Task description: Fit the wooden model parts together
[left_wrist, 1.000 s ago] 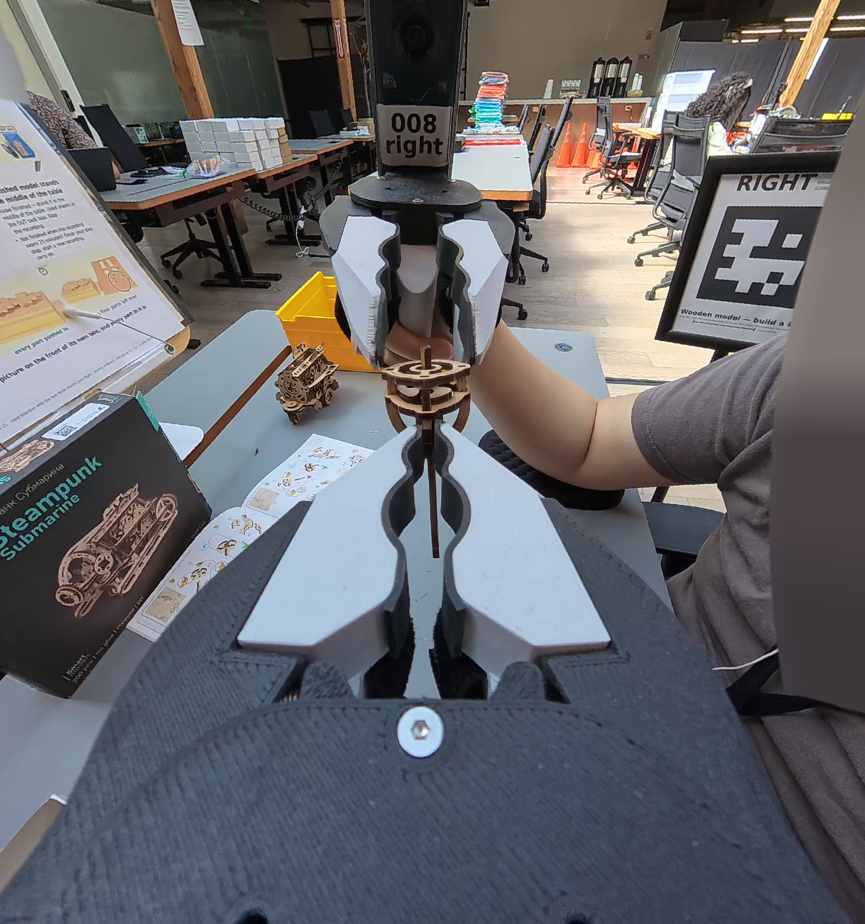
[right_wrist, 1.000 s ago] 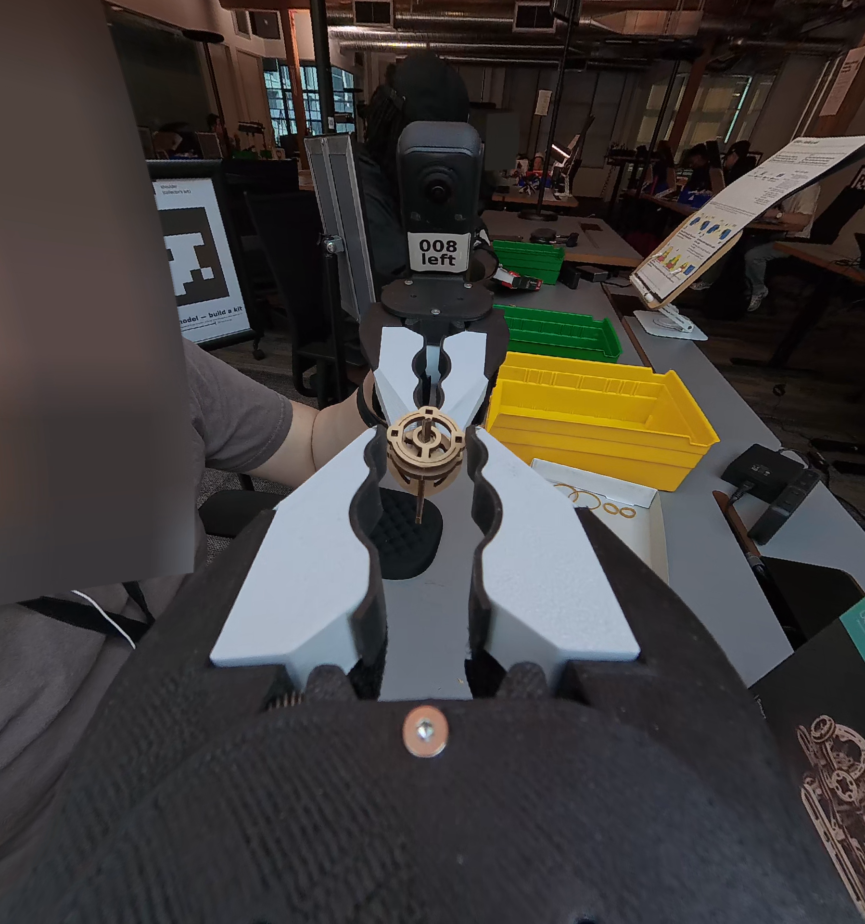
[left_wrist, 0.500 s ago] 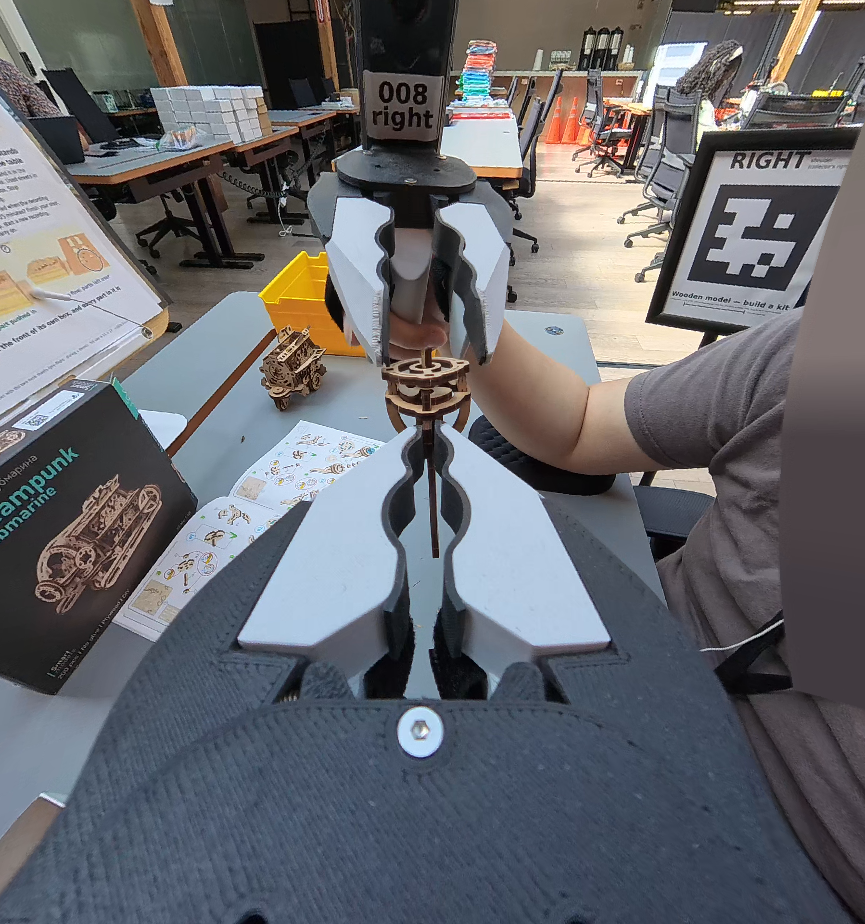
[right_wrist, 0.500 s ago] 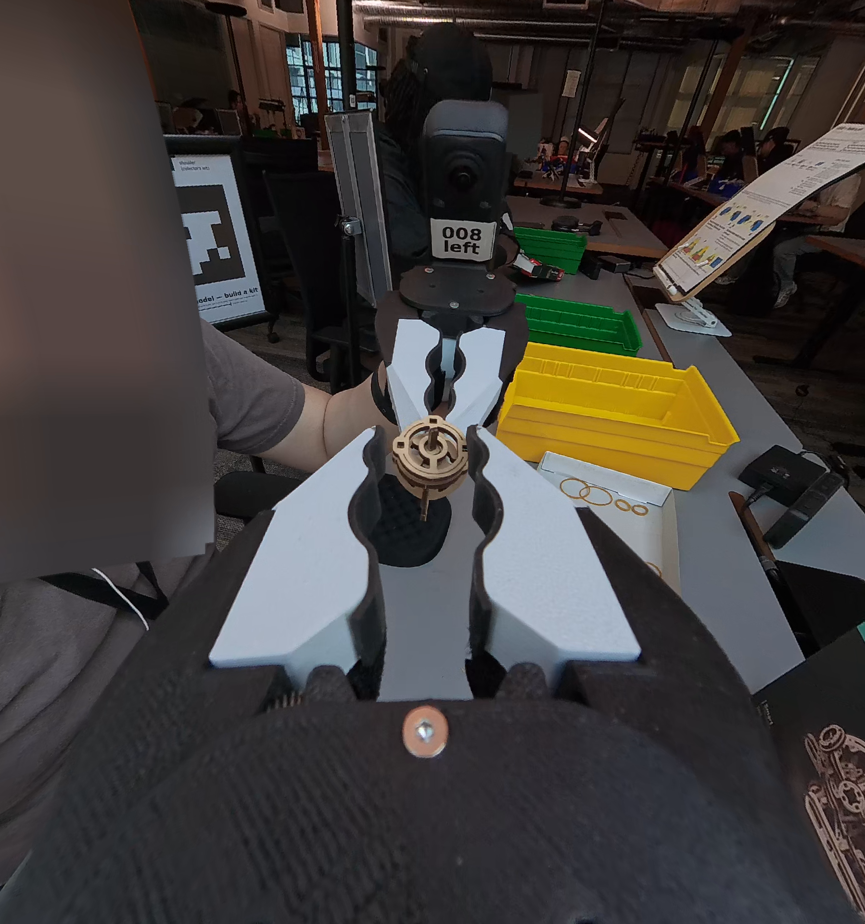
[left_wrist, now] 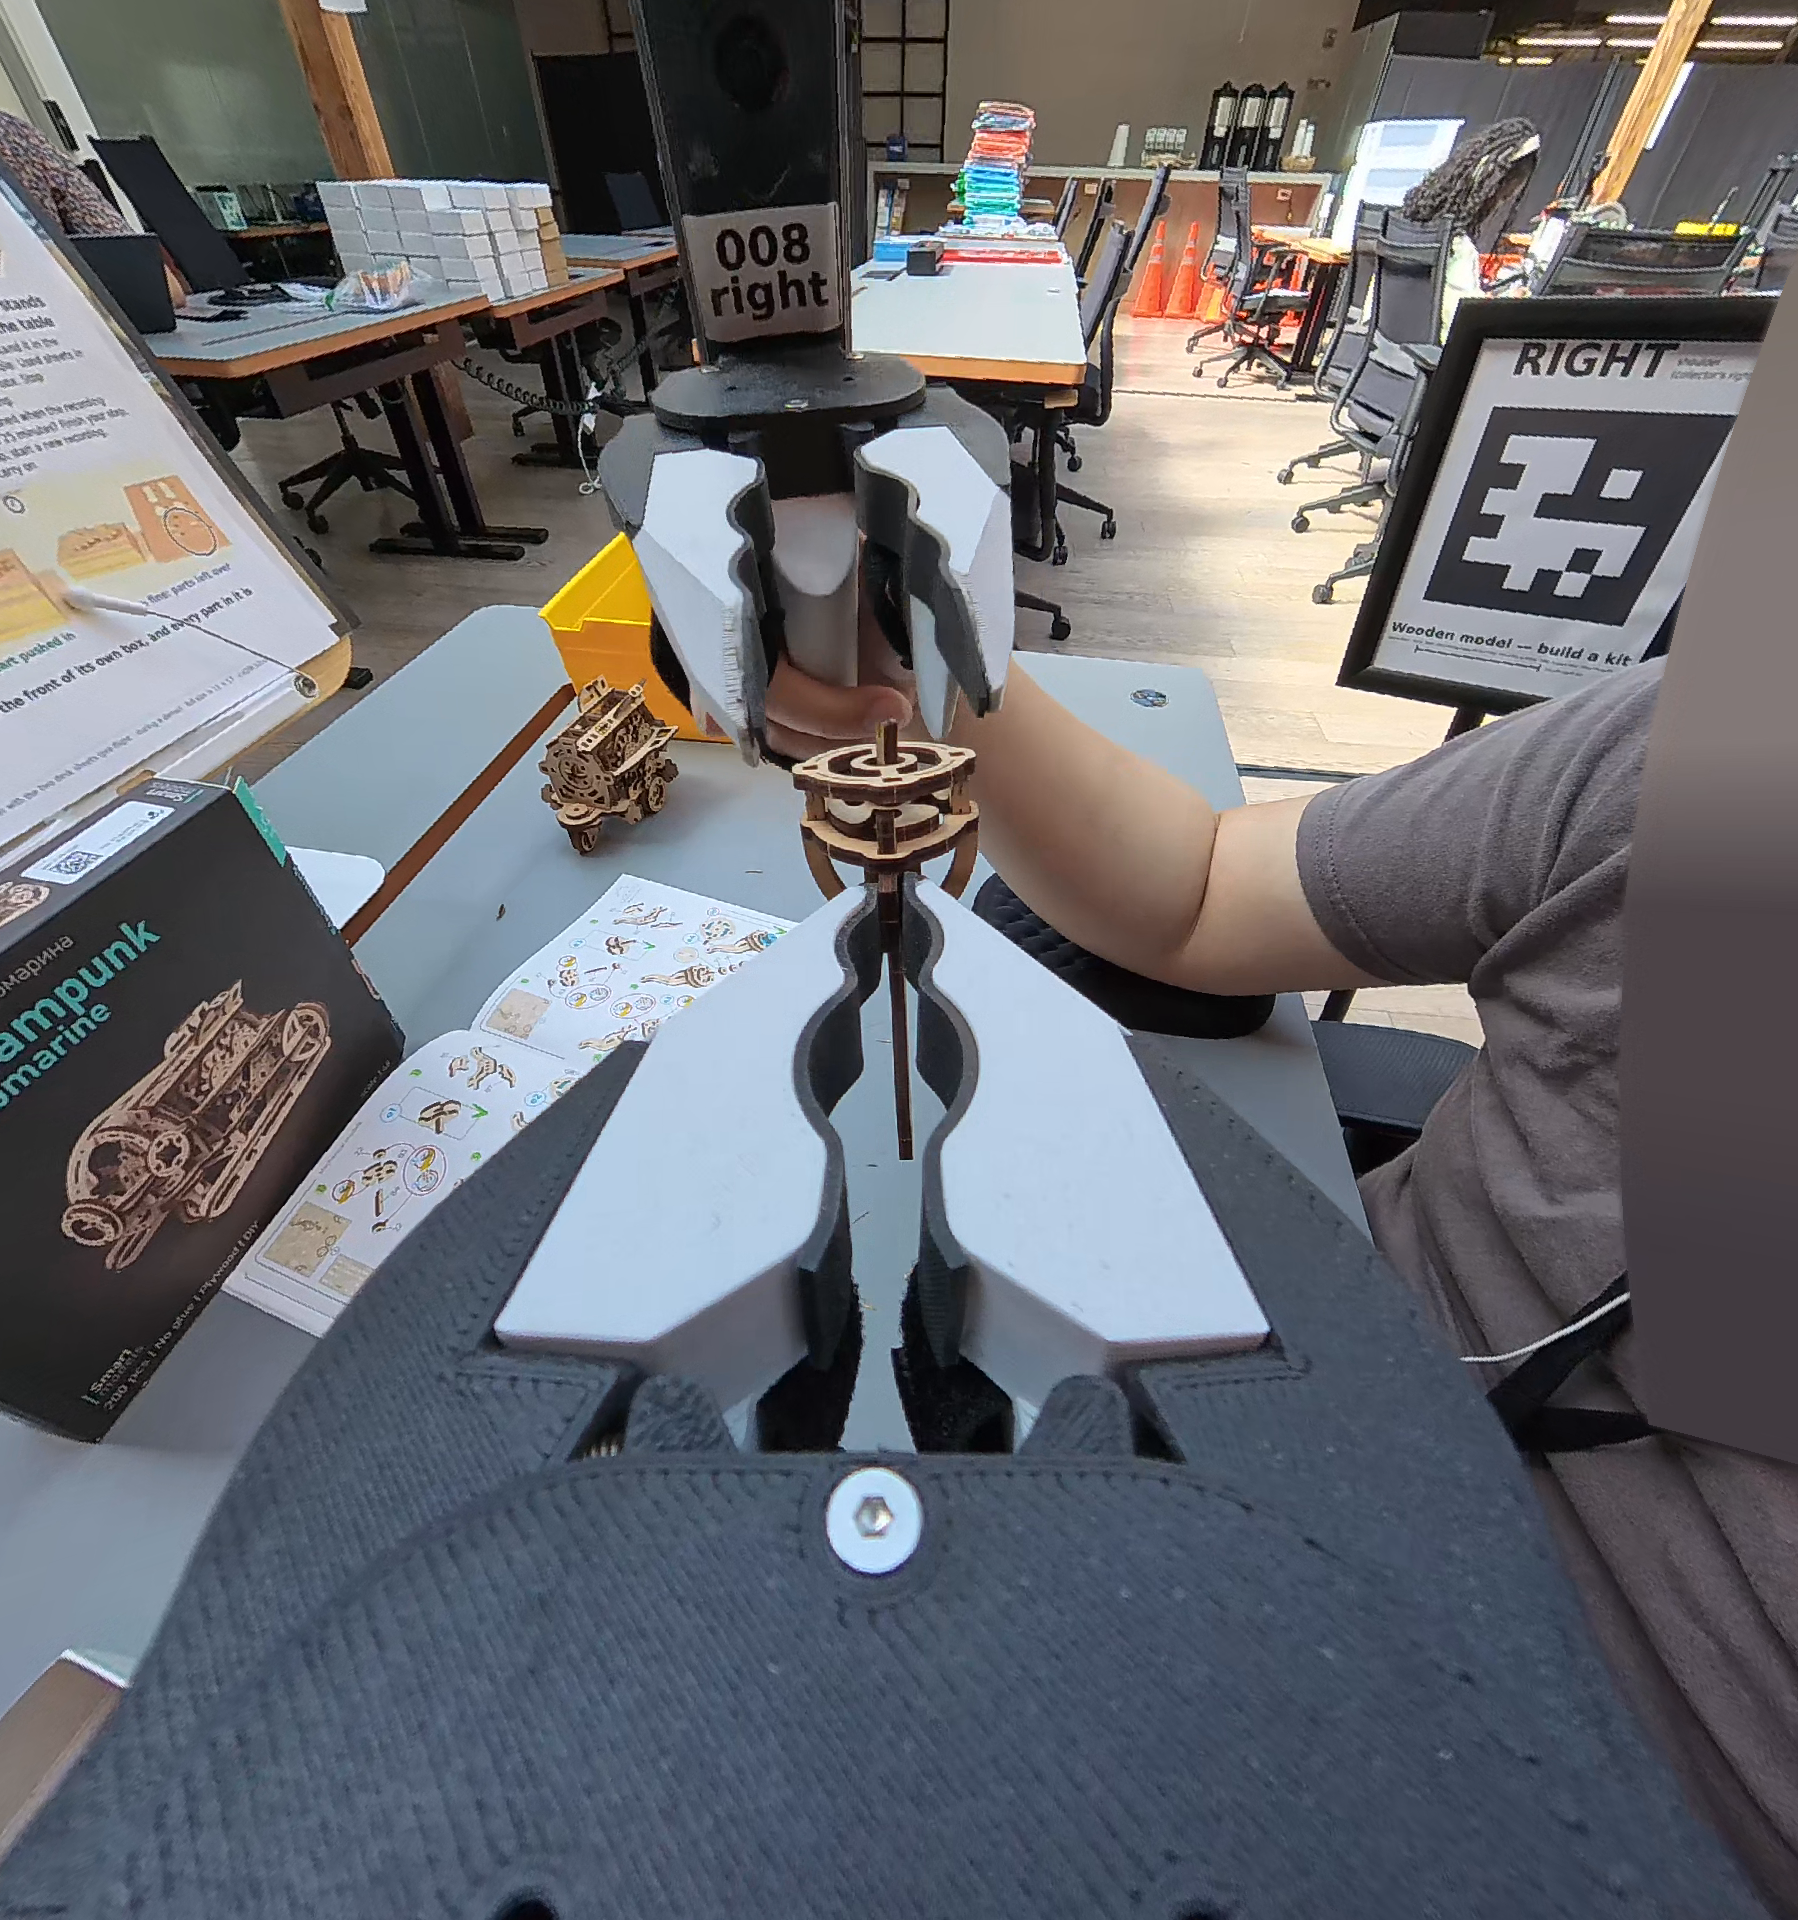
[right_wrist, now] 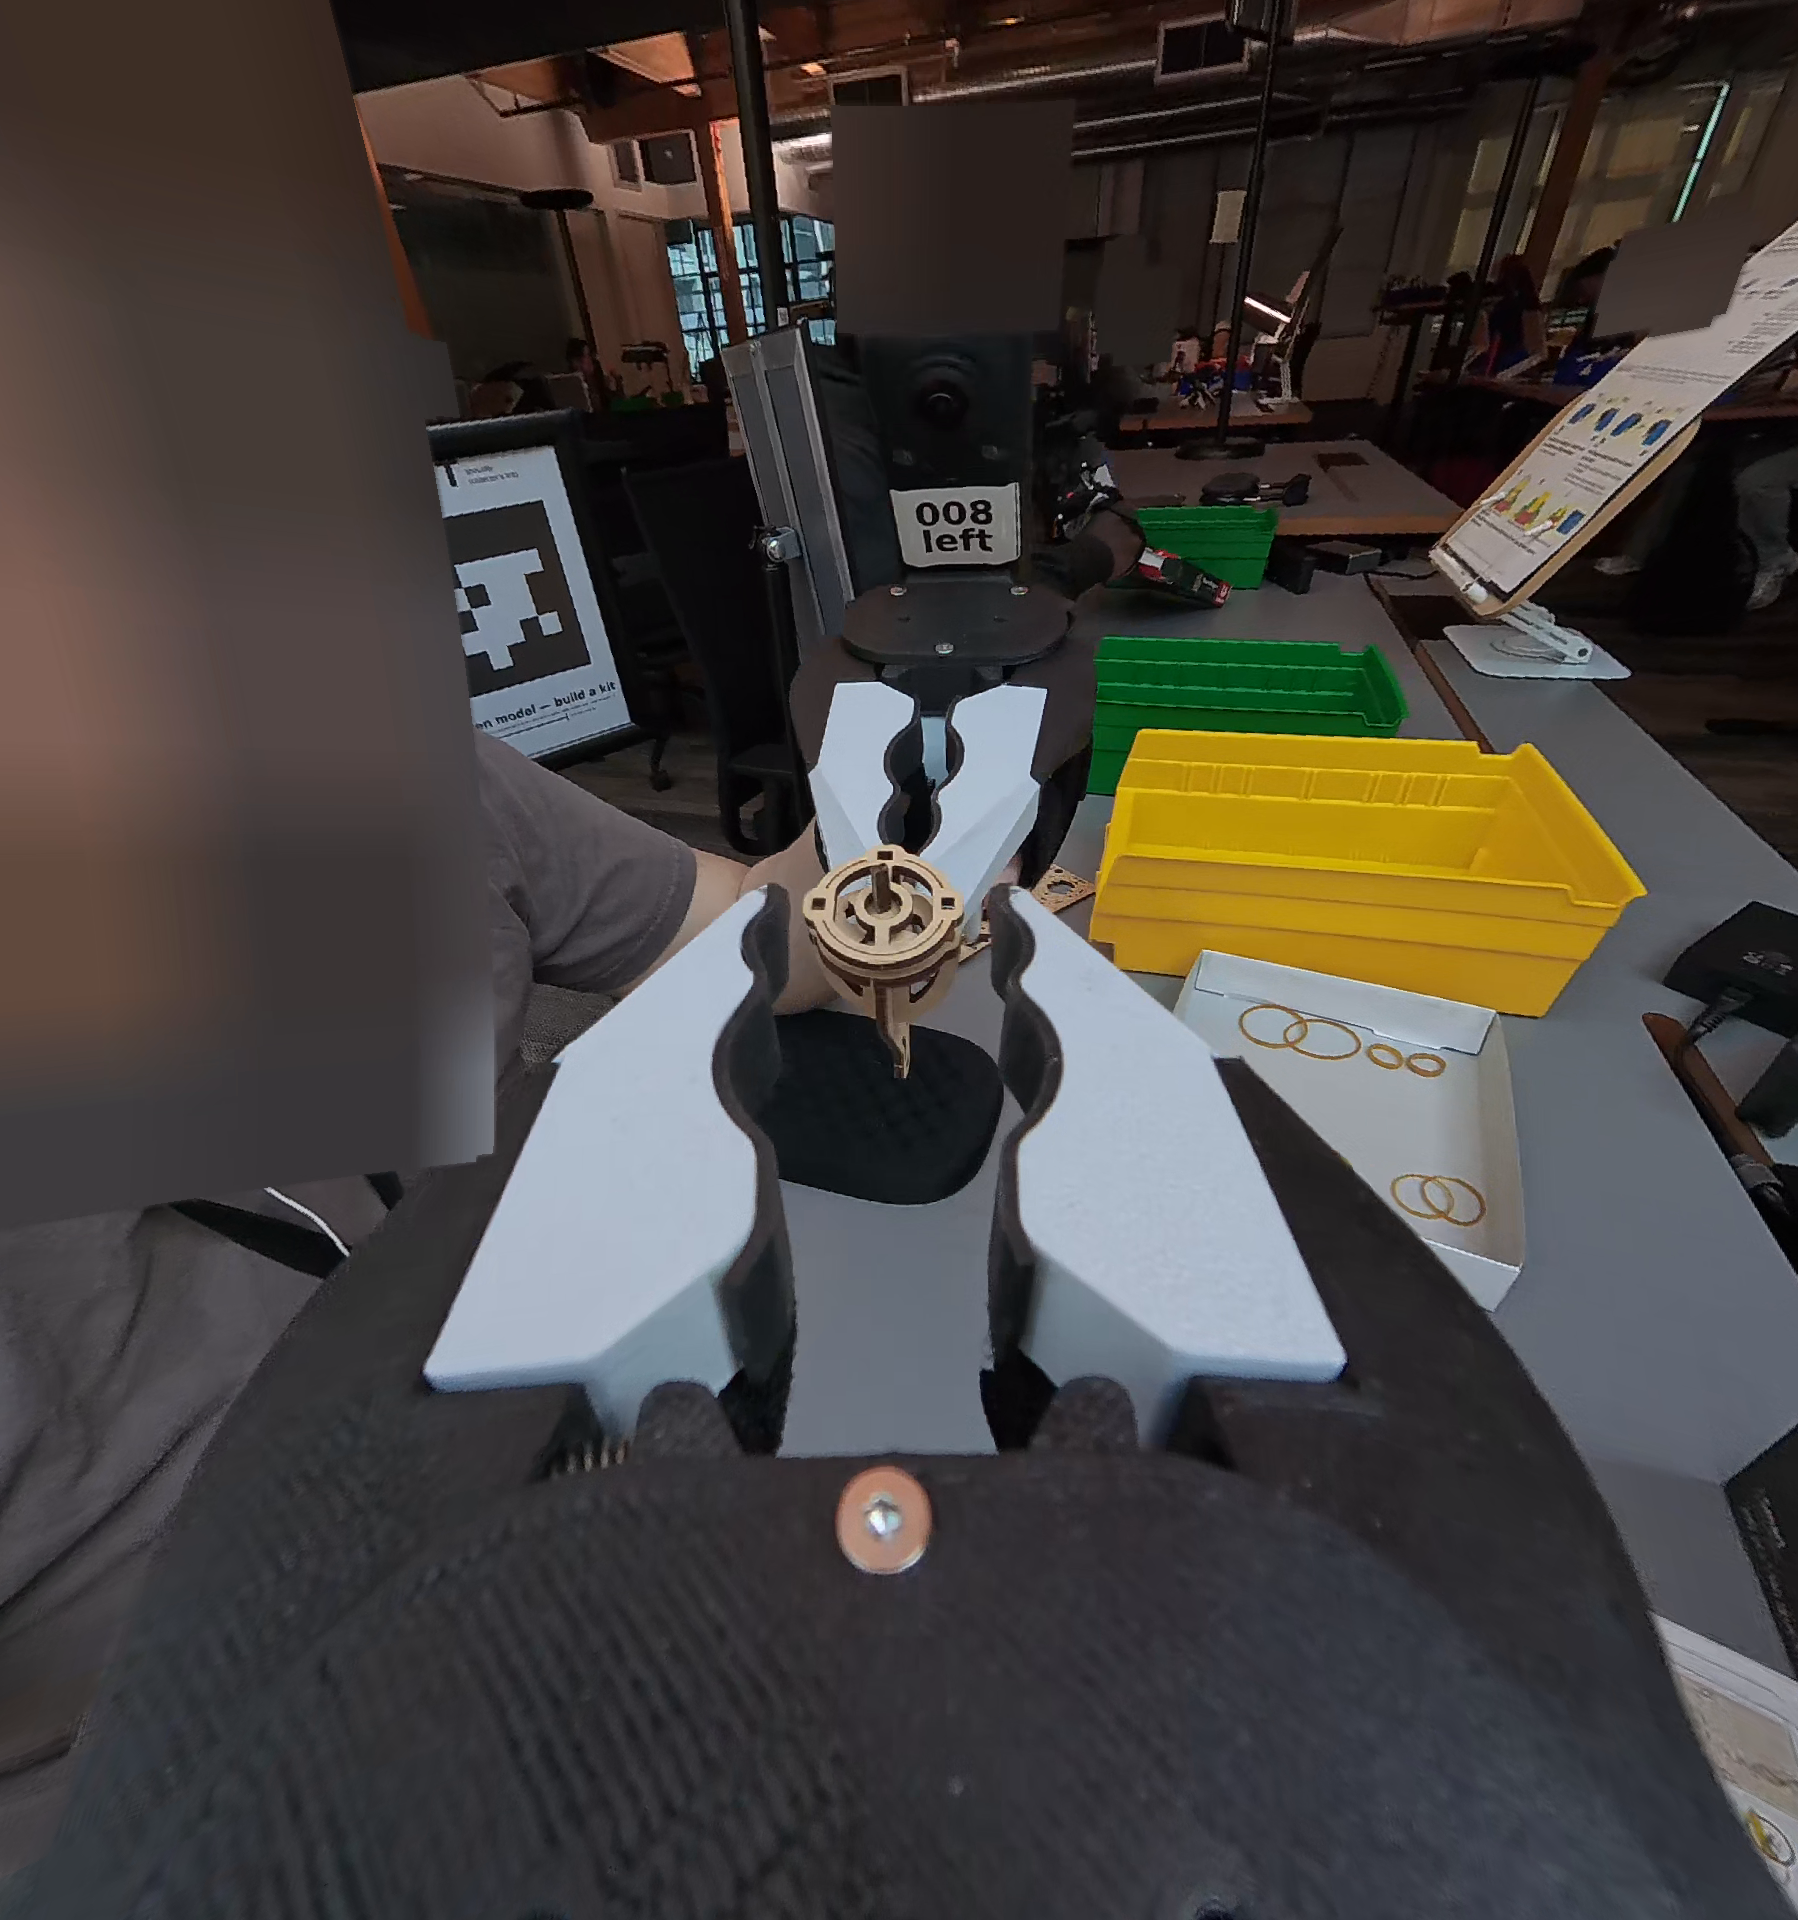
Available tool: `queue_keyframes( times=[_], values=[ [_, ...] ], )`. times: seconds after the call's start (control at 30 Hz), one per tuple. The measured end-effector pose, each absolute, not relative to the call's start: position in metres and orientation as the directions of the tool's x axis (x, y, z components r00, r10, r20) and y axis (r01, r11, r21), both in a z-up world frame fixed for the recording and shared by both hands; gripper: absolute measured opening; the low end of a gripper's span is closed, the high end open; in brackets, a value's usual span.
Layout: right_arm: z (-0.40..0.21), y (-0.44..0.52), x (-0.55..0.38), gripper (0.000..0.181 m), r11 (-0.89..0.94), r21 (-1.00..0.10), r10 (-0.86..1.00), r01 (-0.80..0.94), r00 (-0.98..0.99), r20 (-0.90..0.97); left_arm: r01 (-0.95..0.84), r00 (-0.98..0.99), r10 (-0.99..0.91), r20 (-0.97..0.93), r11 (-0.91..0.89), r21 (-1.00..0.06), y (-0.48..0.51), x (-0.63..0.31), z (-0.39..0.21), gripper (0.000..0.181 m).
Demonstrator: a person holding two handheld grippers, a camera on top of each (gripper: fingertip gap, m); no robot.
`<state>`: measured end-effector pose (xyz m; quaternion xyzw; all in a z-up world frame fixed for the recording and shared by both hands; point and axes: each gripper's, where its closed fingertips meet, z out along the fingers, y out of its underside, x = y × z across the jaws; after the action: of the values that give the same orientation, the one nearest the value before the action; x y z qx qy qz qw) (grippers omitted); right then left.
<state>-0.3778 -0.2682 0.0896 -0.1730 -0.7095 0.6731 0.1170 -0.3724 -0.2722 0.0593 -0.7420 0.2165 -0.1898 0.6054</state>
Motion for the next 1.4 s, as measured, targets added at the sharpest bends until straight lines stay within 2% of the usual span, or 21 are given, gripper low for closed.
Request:
queue_keyframes(
  times=[0.73,1.03,1.4],
  values=[
    [0.083,-0.275,-0.379,0.033,0.06,-0.992,0.394,0.109,-0.916,-0.077,-0.095,0.833,-0.553,0.027,-0.191,-0.977,-0.269,-0.371,0.054,0.001],
    [0.1,-0.261,-0.389,0.044,0.023,-0.999,0.501,-0.022,-0.865,0.031,-0.047,0.855,-0.518,0.017,-0.111,-0.993,-0.27,-0.381,0.07,0.0],
    [0.099,-0.274,-0.392,0.039,-0.005,-1.0,0.472,0.014,-0.881,-0.015,-0.042,0.861,-0.509,0.013,-0.097,-0.994,-0.271,-0.383,0.074,0.0]
  ],
)
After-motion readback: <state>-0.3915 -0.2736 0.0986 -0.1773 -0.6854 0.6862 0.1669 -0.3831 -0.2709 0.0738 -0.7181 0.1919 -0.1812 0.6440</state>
